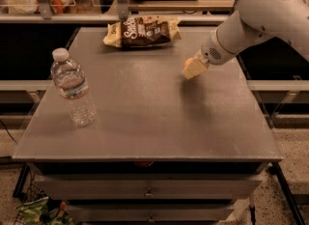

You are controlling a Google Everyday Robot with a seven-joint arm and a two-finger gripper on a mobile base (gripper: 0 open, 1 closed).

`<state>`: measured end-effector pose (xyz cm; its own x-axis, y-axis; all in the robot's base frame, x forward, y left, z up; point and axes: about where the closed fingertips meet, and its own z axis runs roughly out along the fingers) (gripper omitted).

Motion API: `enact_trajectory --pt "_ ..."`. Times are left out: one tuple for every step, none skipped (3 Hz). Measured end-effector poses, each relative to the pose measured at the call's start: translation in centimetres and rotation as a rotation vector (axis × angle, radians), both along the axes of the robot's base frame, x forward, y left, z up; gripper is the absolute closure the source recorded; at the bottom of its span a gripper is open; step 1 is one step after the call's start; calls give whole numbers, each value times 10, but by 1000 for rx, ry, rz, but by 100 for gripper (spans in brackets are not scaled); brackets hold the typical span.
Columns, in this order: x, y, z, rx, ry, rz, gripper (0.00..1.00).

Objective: Move orange near brown chip bag

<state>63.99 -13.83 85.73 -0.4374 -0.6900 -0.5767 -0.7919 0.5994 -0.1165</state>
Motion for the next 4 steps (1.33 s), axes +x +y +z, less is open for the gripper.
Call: enact_trajectory --pt "17 27 36 120 -90 27 100" --pt "38 59 59 183 -142 62 100" --pt "61 87 60 212 -165 81 100" --pt "92 107 46 226 -182 94 100"
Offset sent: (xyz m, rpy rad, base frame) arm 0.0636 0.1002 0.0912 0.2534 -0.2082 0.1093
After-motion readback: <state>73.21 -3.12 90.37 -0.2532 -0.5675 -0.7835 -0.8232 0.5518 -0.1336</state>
